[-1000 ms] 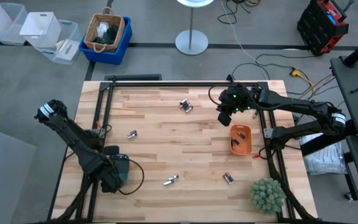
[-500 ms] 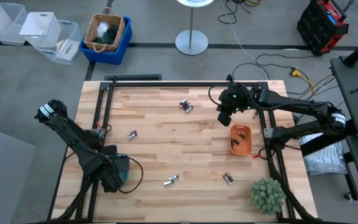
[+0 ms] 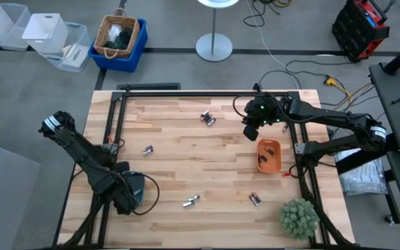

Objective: Sort batteries
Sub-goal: Put the silver battery into the blue bin

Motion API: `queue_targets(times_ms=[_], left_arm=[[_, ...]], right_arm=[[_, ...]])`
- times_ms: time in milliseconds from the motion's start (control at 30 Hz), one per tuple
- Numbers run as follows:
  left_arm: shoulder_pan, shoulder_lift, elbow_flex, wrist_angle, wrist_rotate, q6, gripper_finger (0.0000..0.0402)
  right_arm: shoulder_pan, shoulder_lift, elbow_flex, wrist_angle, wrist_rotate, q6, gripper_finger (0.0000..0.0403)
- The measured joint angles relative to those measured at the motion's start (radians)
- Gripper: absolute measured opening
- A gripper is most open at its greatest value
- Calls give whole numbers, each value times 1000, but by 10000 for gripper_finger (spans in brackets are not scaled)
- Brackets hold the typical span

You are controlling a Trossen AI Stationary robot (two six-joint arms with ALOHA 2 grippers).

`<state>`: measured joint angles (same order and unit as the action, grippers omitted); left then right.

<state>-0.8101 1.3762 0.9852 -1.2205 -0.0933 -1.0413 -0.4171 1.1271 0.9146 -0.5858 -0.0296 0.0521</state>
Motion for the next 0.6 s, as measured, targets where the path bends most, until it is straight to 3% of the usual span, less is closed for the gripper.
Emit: queue_targets(times_ms=[300, 600], left_arm=[[0, 0, 0, 1, -7, 0, 77], [0, 0, 2, 1, -122, 4, 77]], right_arm=[[0, 0, 0, 5, 0, 8, 59], [0, 12, 77, 24, 3, 69, 59]])
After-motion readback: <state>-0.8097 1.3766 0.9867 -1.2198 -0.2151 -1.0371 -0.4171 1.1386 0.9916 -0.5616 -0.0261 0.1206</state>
